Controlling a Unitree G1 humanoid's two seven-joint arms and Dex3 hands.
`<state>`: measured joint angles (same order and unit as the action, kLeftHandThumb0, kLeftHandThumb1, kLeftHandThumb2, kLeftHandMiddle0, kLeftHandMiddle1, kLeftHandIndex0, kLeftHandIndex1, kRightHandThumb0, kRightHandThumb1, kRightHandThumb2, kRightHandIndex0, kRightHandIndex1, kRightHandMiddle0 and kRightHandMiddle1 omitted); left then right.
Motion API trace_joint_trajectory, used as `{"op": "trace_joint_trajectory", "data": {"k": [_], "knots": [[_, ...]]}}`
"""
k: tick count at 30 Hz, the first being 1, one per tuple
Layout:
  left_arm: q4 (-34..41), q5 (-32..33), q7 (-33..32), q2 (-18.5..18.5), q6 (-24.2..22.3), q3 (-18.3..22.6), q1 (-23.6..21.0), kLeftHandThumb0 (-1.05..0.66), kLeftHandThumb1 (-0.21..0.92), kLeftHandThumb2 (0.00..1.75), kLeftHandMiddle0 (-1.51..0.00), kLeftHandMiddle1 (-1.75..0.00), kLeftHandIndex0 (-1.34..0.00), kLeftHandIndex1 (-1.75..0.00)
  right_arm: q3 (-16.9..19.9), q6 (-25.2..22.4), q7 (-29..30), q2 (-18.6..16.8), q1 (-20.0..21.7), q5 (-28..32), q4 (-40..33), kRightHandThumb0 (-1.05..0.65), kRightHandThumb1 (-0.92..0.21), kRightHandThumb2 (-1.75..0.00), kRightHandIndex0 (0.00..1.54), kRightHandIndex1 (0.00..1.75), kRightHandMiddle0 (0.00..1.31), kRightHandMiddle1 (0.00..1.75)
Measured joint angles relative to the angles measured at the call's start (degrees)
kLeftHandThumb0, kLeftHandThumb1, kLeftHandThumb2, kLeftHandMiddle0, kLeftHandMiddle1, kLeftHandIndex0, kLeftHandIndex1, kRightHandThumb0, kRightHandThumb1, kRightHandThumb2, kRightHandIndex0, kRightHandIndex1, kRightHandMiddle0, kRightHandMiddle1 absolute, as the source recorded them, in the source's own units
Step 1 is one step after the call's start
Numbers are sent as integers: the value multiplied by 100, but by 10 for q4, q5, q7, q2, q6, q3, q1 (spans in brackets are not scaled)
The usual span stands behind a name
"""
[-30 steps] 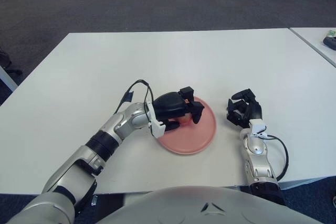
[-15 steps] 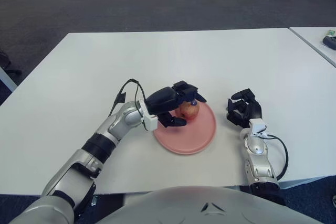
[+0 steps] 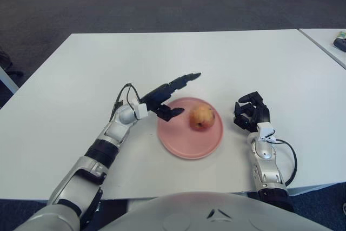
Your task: Put the apple into the plate.
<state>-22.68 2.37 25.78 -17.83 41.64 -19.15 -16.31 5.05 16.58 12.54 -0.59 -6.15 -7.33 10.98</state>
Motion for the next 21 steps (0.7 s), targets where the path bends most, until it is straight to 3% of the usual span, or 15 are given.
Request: {"op": "trace_joint_trajectory", "data": {"k": [4,13,18,21], "knots": [[8,15,0,13,-6,25,12,-104,92,95,0,0,0,0,0,2,0,0,1,0,2,-41,-54,-104,61,150,43,175],[129,127,1,61,-78,69,76,-105,92,86,0,0,0,0,1,8,-3,2,1,0,9,-41,-54,-105,62,150,43,175],[130,240,59,84,-124,101,96,-105,92,88,0,0,-1,0,0,19,-4,3,2,0,14,-41,-54,-105,63,151,44,175],[128,308,77,102,-171,127,106,-105,92,90,0,-1,0,-9,0,25,-4,3,2,-1,17,-41,-54,-105,63,151,43,175]]}}
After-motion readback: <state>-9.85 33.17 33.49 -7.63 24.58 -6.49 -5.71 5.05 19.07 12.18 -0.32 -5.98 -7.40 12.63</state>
